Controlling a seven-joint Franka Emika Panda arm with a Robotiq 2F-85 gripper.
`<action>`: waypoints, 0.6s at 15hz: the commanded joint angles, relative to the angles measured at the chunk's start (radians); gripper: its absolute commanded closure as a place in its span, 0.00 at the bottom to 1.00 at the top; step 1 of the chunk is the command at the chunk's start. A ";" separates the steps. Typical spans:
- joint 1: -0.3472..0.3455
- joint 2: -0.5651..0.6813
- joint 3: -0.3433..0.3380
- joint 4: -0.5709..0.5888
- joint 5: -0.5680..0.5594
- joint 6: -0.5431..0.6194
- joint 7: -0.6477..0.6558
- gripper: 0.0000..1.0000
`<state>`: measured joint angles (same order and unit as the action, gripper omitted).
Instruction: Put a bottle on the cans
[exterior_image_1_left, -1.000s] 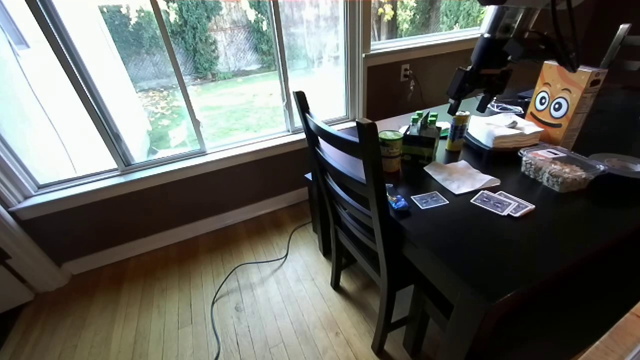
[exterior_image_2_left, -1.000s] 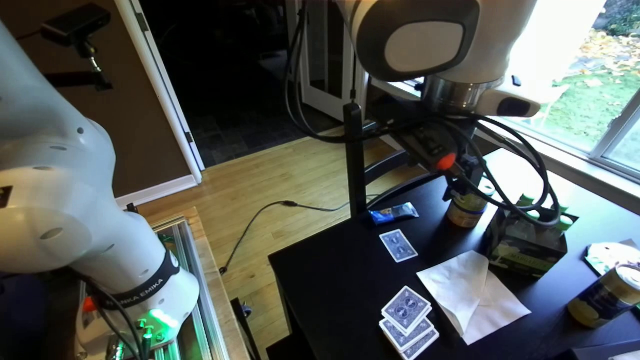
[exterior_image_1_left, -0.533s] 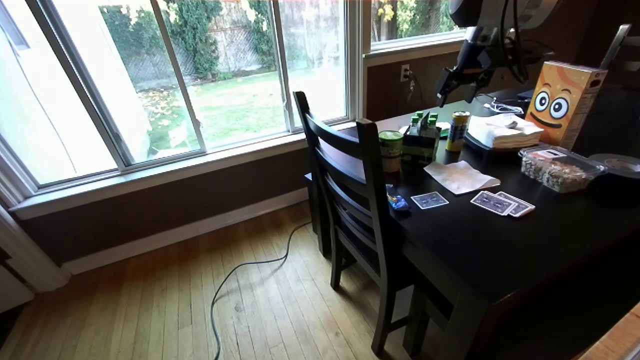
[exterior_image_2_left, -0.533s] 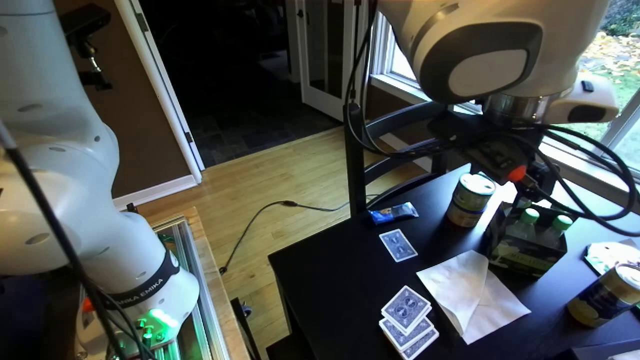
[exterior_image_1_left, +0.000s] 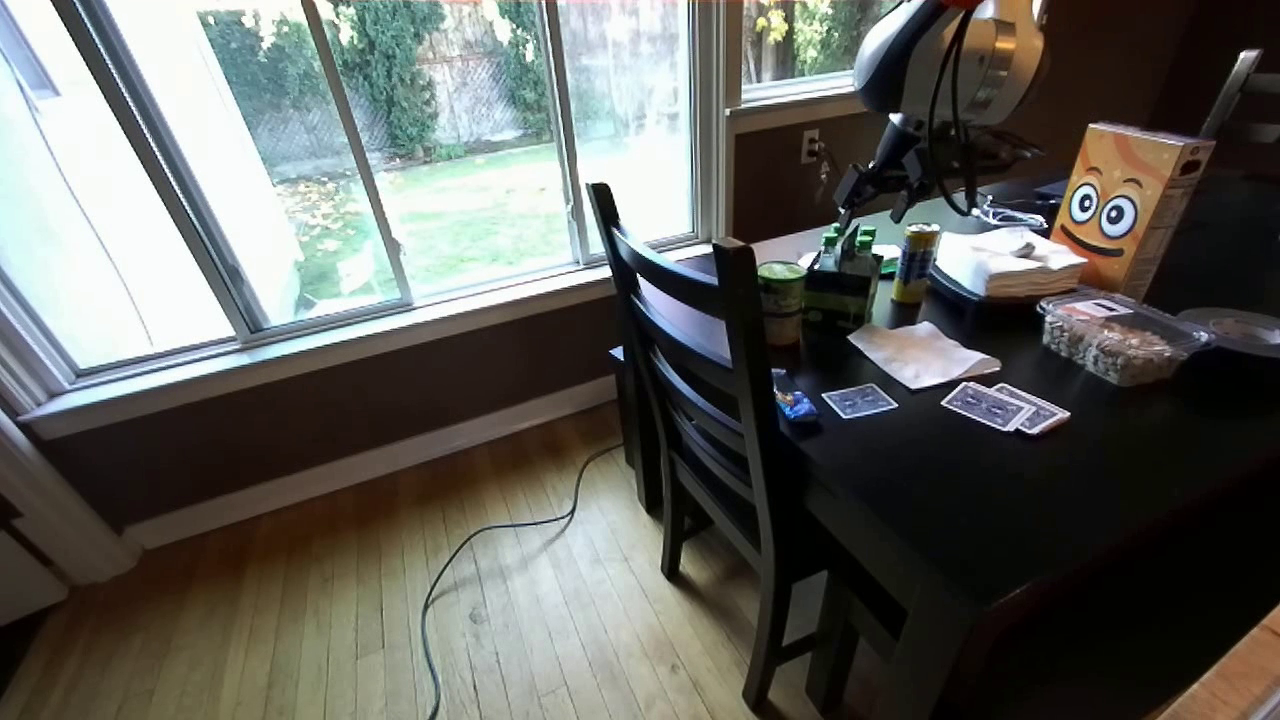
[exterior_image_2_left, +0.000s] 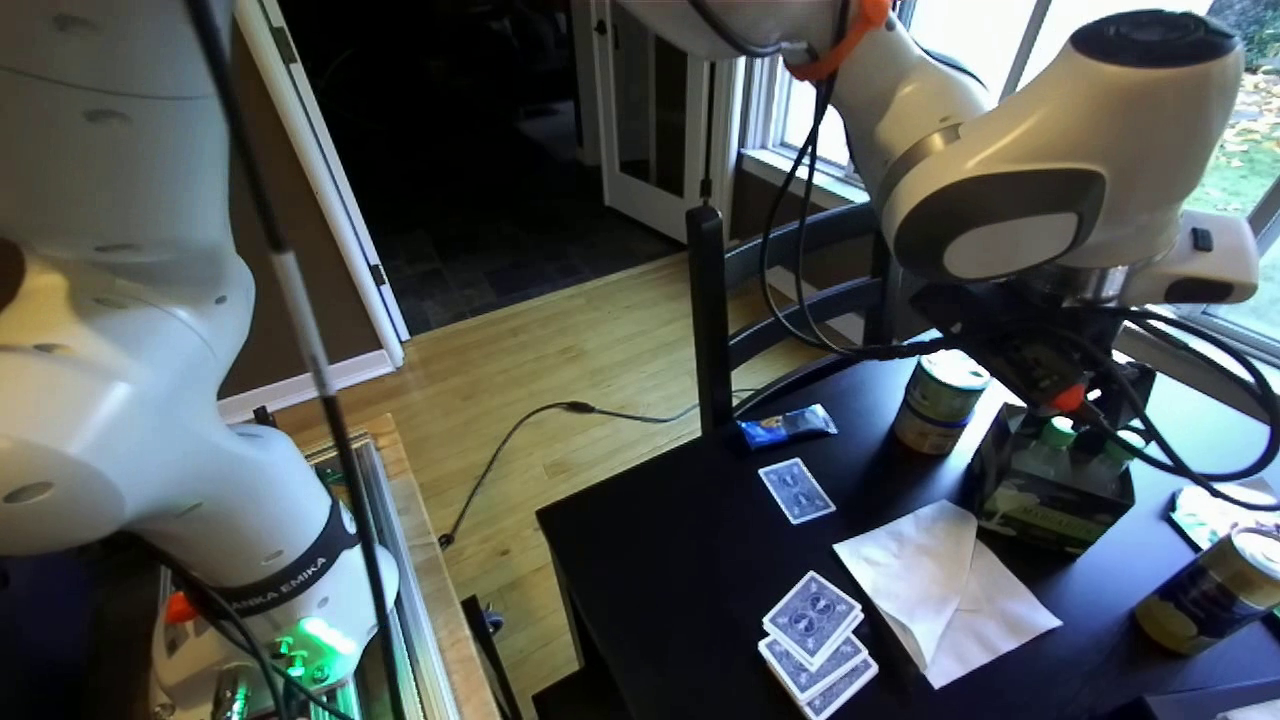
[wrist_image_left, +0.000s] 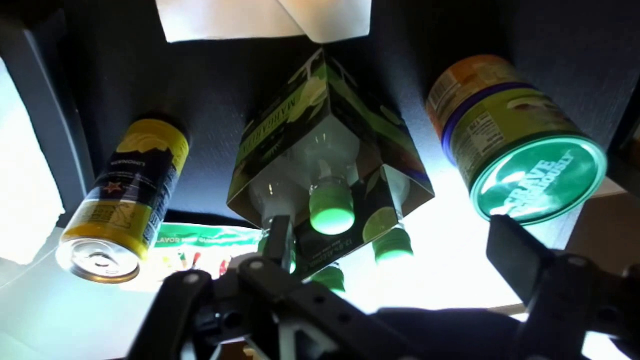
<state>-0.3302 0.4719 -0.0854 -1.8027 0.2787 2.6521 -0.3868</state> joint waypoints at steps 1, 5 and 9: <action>-0.053 0.107 0.060 0.111 0.012 0.032 -0.015 0.06; -0.066 0.162 0.068 0.162 -0.018 0.028 0.003 0.39; -0.076 0.183 0.067 0.187 -0.025 0.024 0.010 0.47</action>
<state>-0.3823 0.6233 -0.0367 -1.6638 0.2745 2.6762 -0.3865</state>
